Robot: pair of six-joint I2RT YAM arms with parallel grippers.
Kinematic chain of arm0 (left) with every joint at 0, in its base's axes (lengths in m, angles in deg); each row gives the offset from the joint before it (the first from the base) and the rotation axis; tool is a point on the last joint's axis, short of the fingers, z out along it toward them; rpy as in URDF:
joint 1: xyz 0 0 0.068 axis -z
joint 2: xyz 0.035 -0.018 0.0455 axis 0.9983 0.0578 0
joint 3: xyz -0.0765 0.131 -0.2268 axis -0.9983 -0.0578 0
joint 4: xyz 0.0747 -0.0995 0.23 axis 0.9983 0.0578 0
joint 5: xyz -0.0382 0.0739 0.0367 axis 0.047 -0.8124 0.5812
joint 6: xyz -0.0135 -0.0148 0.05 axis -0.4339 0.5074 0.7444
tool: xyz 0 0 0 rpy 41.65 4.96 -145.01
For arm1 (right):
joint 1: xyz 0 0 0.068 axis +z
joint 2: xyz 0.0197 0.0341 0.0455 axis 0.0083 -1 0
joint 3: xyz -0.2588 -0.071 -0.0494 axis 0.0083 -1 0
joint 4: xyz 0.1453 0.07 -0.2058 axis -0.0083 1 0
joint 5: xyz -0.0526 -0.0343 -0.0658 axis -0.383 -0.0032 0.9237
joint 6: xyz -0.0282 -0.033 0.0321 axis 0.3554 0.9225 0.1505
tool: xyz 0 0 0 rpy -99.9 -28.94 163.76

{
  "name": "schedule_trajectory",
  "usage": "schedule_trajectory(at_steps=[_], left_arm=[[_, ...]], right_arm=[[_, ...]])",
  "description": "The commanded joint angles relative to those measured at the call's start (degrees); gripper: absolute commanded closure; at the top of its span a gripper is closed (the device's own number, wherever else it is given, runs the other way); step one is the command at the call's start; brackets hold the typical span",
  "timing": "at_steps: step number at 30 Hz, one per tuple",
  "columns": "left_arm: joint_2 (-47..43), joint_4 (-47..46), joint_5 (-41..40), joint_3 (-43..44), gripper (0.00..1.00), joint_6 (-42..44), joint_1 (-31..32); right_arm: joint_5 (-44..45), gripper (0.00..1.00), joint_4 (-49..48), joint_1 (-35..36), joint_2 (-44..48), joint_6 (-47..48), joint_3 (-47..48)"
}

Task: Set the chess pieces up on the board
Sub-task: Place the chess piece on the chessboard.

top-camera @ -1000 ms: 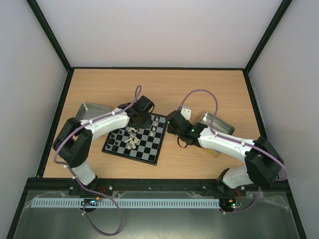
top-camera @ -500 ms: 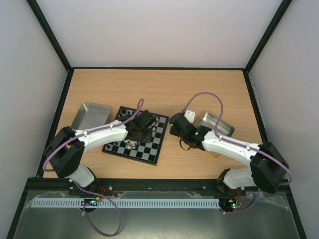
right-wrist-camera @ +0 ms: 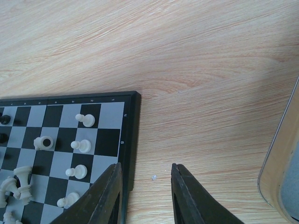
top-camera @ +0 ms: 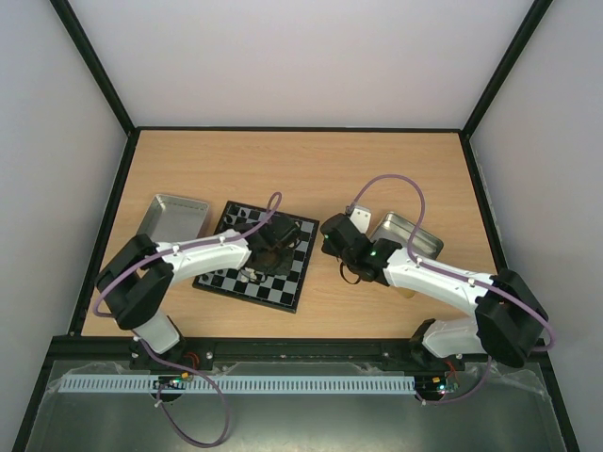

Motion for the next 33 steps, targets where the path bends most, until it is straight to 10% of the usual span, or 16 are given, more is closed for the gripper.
schedule_trajectory(at_steps=[1,15,33], left_arm=[[1.43,-0.21,-1.36,1.9,0.91,0.0,0.44],[3.62,-0.1,-1.78,3.19,0.87,0.35,0.54],[-6.62,-0.27,-4.67,4.7,0.58,-0.57,-1.44]], right_arm=[[2.83,0.72,-1.01,-0.19,0.8,-0.78,-0.61],[3.75,0.72,-1.09,-0.27,1.46,-1.35,-1.17],[2.36,0.72,-1.93,-0.28,2.93,0.08,-0.17]])
